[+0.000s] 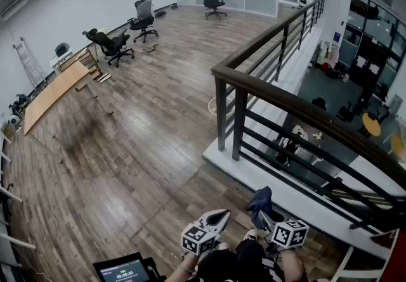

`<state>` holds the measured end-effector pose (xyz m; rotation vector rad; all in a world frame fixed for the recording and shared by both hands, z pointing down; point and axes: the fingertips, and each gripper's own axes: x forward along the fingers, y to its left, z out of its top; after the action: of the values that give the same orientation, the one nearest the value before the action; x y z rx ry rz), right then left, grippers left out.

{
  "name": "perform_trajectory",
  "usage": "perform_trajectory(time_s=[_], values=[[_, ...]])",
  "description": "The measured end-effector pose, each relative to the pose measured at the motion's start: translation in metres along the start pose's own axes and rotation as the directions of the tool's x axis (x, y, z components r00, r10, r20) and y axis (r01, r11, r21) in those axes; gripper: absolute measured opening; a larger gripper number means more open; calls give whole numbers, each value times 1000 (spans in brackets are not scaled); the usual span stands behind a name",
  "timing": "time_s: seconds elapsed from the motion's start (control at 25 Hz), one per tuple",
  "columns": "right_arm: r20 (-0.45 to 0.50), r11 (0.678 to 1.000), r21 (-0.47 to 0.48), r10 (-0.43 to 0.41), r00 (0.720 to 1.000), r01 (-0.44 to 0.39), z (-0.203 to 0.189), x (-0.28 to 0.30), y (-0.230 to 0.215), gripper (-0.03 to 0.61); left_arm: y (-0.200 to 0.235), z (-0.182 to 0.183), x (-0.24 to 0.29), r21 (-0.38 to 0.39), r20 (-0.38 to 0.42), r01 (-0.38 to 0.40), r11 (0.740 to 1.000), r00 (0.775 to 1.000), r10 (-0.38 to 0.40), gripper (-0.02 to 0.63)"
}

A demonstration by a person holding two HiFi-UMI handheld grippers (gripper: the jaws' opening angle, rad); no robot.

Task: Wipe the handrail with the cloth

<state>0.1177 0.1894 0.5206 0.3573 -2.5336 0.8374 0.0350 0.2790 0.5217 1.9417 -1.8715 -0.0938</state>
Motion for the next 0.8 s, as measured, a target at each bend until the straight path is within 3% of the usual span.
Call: perform_trajectory(time_s=[0.36,0.6,0.8], values=[[91,998,-52,48,995,-43,121,86,3,98,77,45,35,2,27,-19,1000,999,19,0],[214,996,-27,84,973,-80,228,157,-14,98,137,95,83,26,24,-16,1000,1000,15,0],[269,994,-55,103,958,-91,290,216,-30,98,194,110,119,77,55,-11,997,998,7,0]])
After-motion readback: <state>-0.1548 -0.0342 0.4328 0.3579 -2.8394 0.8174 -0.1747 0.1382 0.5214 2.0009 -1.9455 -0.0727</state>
